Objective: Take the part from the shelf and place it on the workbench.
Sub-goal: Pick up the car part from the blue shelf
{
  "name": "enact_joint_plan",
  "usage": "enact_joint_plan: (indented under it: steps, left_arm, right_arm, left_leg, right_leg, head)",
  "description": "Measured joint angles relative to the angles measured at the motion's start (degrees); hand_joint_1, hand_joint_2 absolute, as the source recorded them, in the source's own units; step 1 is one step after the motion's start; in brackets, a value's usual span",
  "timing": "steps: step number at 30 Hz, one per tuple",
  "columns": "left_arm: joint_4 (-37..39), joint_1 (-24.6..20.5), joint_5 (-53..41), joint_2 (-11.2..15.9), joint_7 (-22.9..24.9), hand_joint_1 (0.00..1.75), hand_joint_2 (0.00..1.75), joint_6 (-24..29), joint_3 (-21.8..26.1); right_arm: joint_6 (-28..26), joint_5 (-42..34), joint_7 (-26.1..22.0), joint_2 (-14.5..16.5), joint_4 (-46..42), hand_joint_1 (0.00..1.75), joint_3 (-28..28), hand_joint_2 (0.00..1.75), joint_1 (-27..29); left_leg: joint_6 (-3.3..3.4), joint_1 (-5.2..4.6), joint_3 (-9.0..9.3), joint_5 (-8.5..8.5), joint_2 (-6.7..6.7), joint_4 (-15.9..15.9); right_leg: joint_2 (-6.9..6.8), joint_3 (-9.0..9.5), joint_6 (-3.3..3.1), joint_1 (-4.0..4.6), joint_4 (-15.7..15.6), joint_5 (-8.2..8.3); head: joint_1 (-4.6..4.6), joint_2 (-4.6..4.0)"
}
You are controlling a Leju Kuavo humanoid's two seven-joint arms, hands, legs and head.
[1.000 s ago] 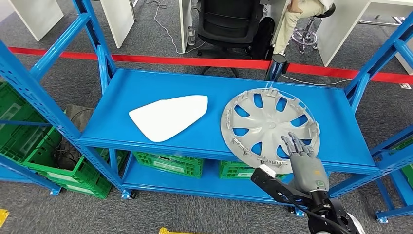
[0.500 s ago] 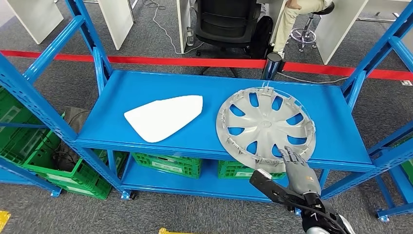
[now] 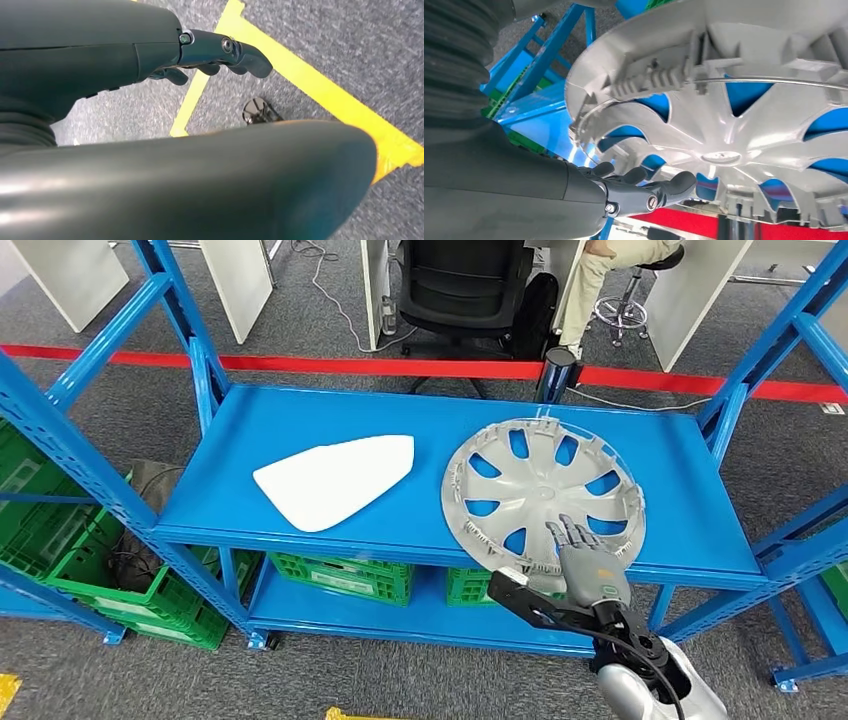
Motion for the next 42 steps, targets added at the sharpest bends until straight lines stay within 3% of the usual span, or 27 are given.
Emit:
enact_joint_plan:
  steps: [37, 41, 42]
  left_arm:
    - [0.02, 0.13, 3.17, -0.63, -0.57, 0.0, 0.0, -1.29, 1.56]
    - [0.02, 0.14, 3.82, -0.68, -0.63, 0.0, 0.0, -0.96, 1.84]
    - [0.02, 0.15, 3.94, -0.68, -0.63, 0.0, 0.0, -0.78, 1.91]
  right_arm:
    - [0.61, -0.22, -2.03, 2.33, 12.84, 0.0, 3.66, 1.75, -4.01]
    - [-0.69, 1.04, -2.48, 2.38, 13.4, 1.75, 3.67, 1.75, -4.13]
    - [-1.12, 1.72, -2.67, 2.38, 13.62, 1.75, 3.68, 1.75, -4.14]
  left_leg:
    - [-0.01, 0.0, 0.11, 0.03, 0.0, -0.06]
    - [-0.01, 0.0, 0.1, 0.03, 0.0, -0.07]
    - [-0.02, 0.0, 0.1, 0.03, 0.0, -0.07]
  right_leg:
    - [-0.01, -0.7, 0.01, 0.0, -0.04, -0.02]
    - [-0.01, -0.79, 0.02, 0.0, -0.04, -0.02]
    - [-0.01, -0.79, 0.01, 0.0, -0.04, -0.02]
  head:
    - [-0.19, 0.0]
    - [-0.19, 0.0]
    - [-0.19, 0.0]
